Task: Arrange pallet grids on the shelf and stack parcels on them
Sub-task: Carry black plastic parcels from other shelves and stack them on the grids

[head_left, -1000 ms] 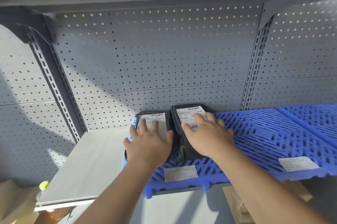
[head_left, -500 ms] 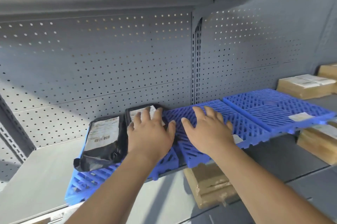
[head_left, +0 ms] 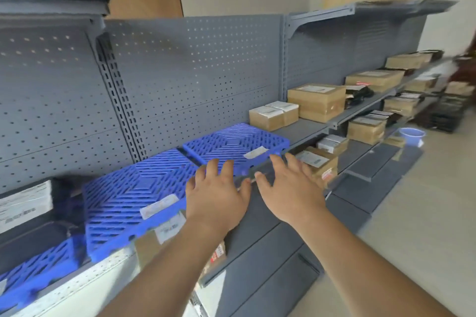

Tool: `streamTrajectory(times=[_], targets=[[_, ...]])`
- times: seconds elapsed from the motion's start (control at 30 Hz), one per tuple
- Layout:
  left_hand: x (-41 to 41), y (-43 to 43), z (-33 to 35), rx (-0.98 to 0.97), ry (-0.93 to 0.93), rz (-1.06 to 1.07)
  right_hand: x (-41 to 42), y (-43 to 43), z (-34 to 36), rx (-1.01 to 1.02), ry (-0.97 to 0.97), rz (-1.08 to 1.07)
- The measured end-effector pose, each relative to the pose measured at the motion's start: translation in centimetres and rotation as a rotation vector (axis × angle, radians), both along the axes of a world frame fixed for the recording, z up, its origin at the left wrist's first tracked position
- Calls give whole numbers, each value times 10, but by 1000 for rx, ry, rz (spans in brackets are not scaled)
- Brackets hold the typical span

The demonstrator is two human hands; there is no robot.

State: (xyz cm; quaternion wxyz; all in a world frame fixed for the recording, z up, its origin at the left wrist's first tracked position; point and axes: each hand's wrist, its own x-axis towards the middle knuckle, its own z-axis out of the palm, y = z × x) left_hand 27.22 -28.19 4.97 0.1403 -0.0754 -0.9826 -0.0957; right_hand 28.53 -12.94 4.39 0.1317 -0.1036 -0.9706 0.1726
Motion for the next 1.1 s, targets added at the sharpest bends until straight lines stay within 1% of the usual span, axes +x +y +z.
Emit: streamTrajectory(times=[0.23,0.53,0.67,0.87,1.1], targets=[[5,151,-17,-42,-48,-246,38,141,-12,-52,-41,-222],[-24,303,-38,-2,-102,-511,51,275,-35,-89,-87,-489],[-55,369,-52,5,-106,-619,35,331,-43,-87,-114,-579],[-120,461,-53,40,-141,-752,-16,411,-43,-68,-140,-686],[-173,561,-61,6,-163,-873,-54,490,-58,-85,-171,-830]])
